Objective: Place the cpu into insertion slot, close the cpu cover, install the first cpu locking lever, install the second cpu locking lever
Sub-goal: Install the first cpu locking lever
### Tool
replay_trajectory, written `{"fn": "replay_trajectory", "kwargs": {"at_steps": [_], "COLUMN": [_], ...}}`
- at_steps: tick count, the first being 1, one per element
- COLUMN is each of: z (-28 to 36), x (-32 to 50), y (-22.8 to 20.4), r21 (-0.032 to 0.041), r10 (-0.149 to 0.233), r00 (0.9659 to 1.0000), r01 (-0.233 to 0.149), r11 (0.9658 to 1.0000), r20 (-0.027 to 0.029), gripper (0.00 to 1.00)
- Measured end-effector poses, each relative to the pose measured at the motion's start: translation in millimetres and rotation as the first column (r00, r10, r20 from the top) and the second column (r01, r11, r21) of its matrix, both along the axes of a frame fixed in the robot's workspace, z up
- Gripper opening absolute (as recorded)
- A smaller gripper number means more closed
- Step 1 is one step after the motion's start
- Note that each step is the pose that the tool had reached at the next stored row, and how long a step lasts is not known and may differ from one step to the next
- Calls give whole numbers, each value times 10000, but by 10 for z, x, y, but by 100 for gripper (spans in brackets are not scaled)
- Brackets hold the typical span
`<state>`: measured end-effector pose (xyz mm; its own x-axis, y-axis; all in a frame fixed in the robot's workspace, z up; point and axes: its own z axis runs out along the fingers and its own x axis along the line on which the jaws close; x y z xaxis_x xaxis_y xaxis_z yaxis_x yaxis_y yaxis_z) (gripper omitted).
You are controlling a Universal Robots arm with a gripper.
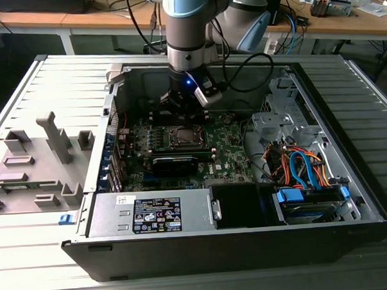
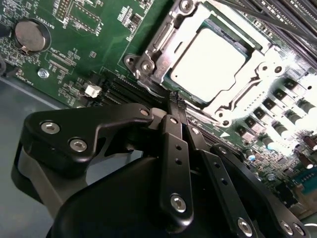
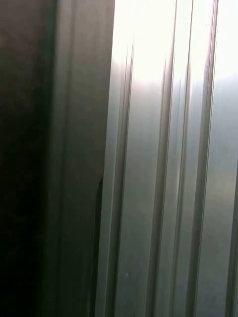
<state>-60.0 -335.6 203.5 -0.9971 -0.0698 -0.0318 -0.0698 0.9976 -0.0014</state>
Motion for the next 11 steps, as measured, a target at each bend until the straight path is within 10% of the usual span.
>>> {"fn": "replay_trajectory", "kwargs": {"at_steps": [6, 7, 9, 11], "z": [-18, 125, -13, -19], "x": [50, 51, 41, 41], "y": [0, 2, -11, -12], "r21": [0, 5, 15, 5], "r10": [0, 1, 0, 4], "r00": [10000, 10000, 10000, 10000], "r01": [0, -1, 0, -4], "r11": [10000, 10000, 10000, 10000], "r20": [2, 5, 4, 1], "gripper": [11, 11, 11, 11]}}
